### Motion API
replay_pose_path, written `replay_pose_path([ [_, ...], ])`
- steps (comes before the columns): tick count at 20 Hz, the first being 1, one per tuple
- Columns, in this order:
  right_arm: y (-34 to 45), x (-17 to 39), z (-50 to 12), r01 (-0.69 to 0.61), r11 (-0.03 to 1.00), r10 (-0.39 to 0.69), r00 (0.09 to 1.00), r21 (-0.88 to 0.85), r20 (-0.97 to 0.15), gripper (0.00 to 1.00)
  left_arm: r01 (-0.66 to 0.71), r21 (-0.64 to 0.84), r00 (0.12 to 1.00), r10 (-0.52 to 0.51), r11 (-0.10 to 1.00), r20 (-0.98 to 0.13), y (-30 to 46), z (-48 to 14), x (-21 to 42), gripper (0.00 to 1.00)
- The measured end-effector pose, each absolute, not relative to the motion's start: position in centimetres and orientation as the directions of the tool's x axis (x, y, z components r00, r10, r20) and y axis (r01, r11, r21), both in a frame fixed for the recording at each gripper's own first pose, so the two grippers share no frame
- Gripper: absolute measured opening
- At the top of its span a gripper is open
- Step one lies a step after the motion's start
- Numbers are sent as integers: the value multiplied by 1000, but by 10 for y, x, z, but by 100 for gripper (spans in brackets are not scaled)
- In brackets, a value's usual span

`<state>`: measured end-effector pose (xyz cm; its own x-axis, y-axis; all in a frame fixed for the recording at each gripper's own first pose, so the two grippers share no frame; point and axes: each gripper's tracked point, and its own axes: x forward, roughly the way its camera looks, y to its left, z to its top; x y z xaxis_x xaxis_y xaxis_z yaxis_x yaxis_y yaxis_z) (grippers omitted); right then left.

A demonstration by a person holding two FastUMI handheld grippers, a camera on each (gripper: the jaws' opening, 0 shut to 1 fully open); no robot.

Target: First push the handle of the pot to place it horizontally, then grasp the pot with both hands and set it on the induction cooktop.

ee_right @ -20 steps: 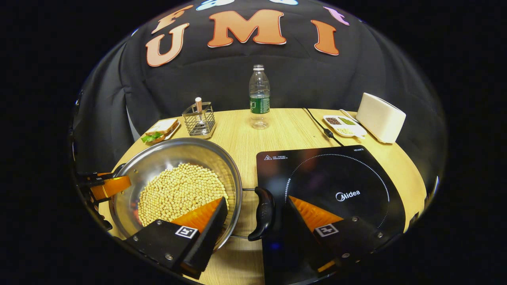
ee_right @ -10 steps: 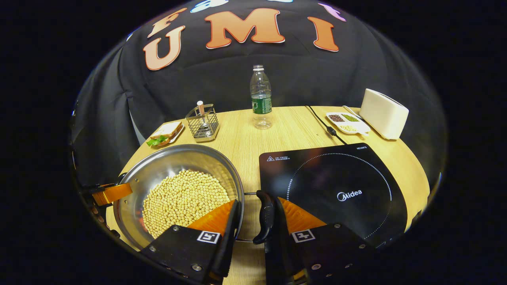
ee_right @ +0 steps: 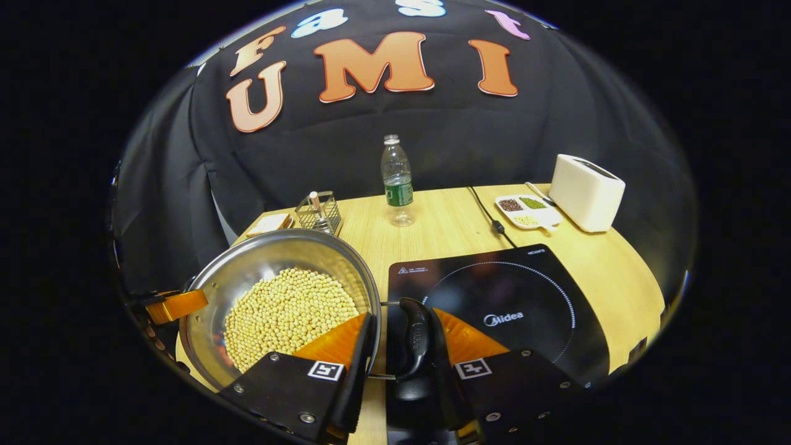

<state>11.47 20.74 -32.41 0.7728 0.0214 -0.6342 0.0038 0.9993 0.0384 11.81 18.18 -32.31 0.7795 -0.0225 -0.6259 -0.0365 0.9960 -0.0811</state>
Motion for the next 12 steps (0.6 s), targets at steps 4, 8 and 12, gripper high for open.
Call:
replay_pose_path([
  [4, 175, 108, -308, 21, 999, 2, 789, 30, -615, 51, -12, -91, 787, -47, 996, -615, 184, -327, 125, 47],
  [8, 139, 101, -300, 46, 999, -25, 794, 18, -607, 51, 12, -107, 785, -76, 994, -615, 185, -334, 130, 47],
  [12, 105, 96, -297, 75, 997, -50, 795, 15, -605, 51, 37, -129, 774, -110, 991, -623, 183, -335, 131, 47],
])
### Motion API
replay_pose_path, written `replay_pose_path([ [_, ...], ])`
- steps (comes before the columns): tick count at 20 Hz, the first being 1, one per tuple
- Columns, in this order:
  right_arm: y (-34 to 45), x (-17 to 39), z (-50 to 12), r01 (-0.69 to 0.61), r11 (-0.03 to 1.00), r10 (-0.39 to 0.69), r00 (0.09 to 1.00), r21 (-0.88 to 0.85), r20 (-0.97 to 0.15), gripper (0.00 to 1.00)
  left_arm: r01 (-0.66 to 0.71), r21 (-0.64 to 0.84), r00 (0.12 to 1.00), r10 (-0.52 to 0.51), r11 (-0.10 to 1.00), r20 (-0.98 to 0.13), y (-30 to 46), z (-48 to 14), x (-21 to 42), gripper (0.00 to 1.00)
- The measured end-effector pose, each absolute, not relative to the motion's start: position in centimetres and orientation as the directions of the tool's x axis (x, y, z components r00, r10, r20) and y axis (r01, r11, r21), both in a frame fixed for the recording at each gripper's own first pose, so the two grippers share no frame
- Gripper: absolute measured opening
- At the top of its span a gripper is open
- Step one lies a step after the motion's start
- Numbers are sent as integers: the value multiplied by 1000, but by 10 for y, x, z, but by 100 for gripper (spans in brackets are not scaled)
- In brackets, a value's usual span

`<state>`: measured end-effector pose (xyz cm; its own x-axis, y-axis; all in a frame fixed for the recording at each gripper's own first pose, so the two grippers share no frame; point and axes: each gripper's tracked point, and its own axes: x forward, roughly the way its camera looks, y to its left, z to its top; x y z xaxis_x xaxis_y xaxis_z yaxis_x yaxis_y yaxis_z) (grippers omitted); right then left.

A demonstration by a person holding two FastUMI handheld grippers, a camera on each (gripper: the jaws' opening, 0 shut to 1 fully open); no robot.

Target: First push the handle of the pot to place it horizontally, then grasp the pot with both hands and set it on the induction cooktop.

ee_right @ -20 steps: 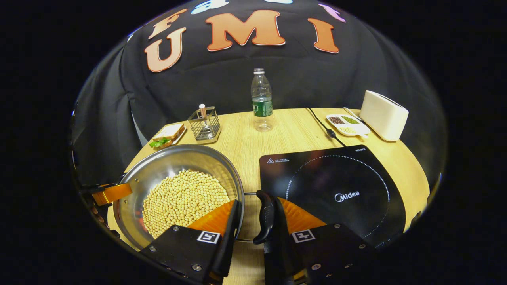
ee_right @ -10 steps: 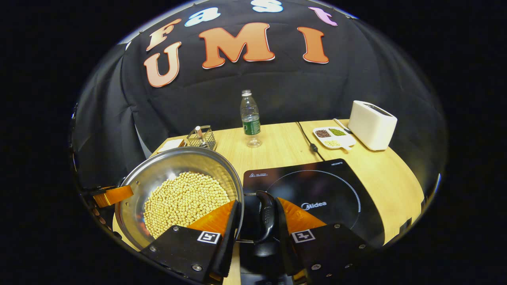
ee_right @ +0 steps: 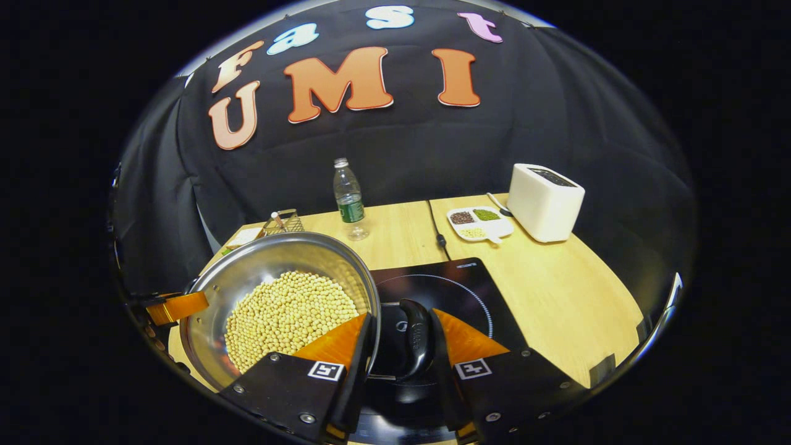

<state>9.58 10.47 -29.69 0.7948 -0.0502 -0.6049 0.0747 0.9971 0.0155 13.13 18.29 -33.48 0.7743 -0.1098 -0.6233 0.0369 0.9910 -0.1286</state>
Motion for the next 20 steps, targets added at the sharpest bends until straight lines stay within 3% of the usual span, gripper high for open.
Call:
replay_pose_path([
  [20, -28, 86, -317, 166, 986, -112, 782, 32, -613, 51, 120, -136, 732, -180, 983, -657, 183, -342, 142, 48],
])
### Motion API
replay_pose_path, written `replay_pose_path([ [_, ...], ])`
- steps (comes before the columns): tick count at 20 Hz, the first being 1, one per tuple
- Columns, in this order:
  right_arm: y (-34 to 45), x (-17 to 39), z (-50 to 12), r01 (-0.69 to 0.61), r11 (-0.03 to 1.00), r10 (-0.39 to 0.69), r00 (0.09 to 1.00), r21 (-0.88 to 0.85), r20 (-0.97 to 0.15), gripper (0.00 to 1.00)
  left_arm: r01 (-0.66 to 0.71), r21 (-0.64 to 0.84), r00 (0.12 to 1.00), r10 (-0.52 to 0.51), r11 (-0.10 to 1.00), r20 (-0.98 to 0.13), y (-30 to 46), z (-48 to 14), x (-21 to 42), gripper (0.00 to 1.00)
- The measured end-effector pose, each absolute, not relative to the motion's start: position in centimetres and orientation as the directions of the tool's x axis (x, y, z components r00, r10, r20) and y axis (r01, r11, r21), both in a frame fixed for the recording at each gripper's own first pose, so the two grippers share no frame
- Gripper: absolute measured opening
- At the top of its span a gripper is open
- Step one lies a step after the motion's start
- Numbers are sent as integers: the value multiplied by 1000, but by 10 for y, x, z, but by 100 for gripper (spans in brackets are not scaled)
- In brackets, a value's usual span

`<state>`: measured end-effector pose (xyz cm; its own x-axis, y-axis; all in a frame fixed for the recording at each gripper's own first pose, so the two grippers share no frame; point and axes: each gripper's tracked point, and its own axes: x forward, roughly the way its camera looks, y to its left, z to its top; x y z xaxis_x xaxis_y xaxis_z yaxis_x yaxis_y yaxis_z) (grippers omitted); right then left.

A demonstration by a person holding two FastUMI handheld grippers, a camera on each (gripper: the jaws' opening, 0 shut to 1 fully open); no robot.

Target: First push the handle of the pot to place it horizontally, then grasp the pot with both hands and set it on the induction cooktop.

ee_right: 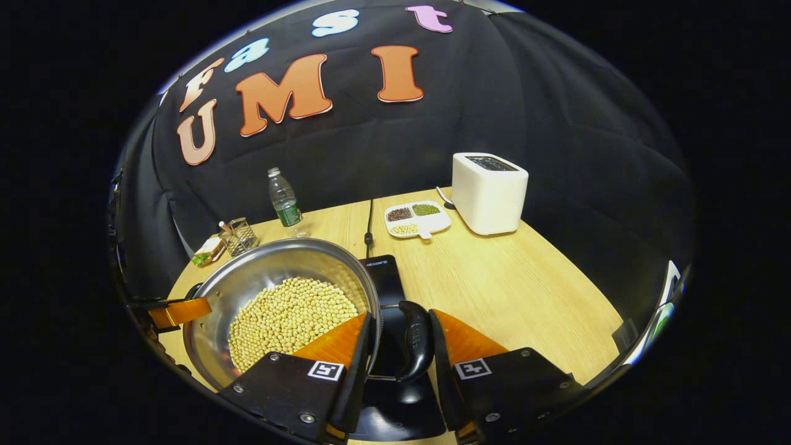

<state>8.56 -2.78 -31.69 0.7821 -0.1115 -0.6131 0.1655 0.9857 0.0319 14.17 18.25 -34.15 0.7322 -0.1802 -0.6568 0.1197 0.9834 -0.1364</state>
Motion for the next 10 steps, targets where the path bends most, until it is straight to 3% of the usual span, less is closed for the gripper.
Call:
replay_pose_path([
  [6, -42, 87, -324, 135, 990, -85, 784, 35, -615, 53, 103, -178, 734, -195, 979, -651, 187, -335, 144, 47],
  [8, -41, 86, -316, 110, 992, -47, 797, 69, -602, 58, 106, -157, 767, -182, 982, -616, 188, -320, 149, 55],
  [10, -46, 89, -285, 90, 993, -32, 839, 80, -544, 68, 109, -118, 810, -157, 987, -565, 191, -295, 152, 54],
])
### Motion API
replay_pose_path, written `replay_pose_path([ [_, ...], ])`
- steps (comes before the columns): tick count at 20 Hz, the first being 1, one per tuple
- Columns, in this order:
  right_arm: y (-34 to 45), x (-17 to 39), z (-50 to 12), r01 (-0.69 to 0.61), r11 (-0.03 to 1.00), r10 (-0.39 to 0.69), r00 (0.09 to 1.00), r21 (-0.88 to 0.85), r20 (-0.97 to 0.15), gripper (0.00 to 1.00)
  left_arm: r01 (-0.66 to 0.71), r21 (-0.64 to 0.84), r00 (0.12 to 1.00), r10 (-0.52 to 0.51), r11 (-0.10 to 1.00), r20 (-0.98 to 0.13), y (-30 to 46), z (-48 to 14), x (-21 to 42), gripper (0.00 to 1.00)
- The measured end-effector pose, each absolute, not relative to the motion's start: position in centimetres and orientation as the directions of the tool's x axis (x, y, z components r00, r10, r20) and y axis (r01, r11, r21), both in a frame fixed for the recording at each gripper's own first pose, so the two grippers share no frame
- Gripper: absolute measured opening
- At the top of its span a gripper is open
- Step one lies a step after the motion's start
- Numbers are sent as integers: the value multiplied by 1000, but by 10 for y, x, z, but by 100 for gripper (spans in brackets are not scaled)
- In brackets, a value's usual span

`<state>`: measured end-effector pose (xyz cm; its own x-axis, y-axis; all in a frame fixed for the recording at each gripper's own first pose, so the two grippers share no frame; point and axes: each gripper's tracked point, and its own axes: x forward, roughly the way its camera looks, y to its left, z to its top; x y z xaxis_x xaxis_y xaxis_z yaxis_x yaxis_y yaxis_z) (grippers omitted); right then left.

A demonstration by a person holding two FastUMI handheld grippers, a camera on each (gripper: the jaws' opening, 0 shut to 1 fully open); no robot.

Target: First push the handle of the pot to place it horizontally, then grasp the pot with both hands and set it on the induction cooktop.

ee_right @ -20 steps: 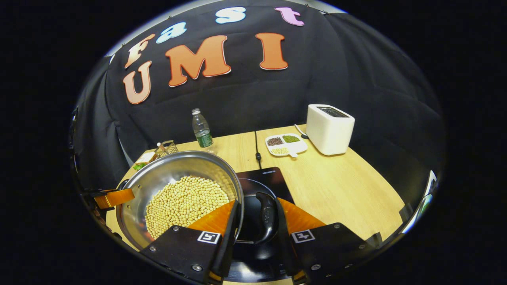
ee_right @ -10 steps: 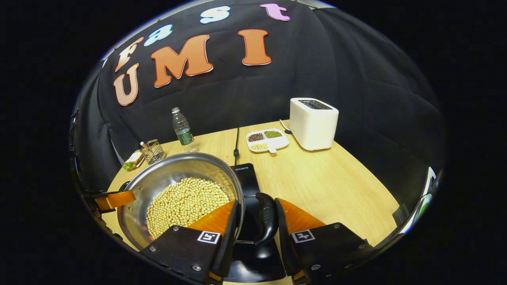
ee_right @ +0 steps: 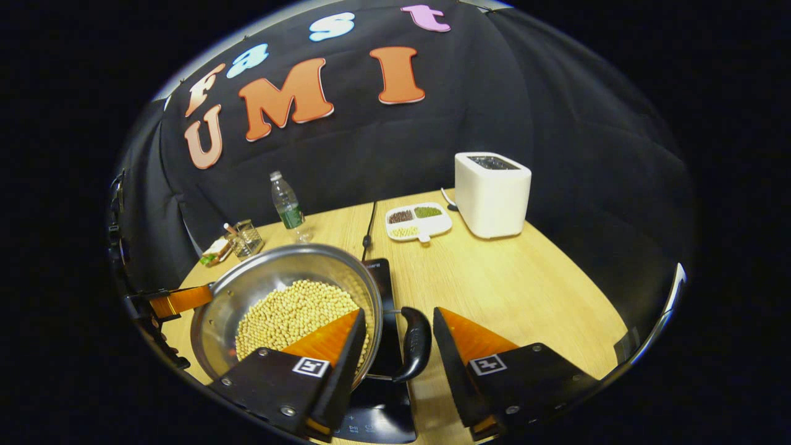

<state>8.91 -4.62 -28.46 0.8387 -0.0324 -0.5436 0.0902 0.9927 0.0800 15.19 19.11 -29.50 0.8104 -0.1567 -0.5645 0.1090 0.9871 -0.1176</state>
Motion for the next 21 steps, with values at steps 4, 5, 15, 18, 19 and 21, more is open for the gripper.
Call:
replay_pose_path([
  [4, -59, 82, -213, 58, 996, -22, 898, 68, -439, 95, 67, -88, 889, -100, 994, -446, 201, -224, 153, 78],
  [5, -62, 79, -195, 55, 997, -26, 913, 60, -407, 96, 56, -77, 908, -83, 995, -412, 204, -205, 152, 80],
  [15, -73, 25, -65, 11, 999, -2, 984, 49, -180, 95, 35, 21, 998, -34, 999, -55, 200, -14, 104, 78],
  [18, -77, 13, -44, 19, 999, -13, 991, 41, -136, 95, 45, 17, 999, -45, 999, -7, 193, 10, 90, 78],
  [19, -76, 9, -38, 16, 999, -11, 992, 40, -124, 100, 52, 7, 999, -52, 999, -1, 191, 12, 86, 76],
  [21, -76, 3, -31, 12, 999, -8, 994, 32, -106, 95, 68, -22, 998, -68, 997, 0, 185, 16, 78, 76],
])
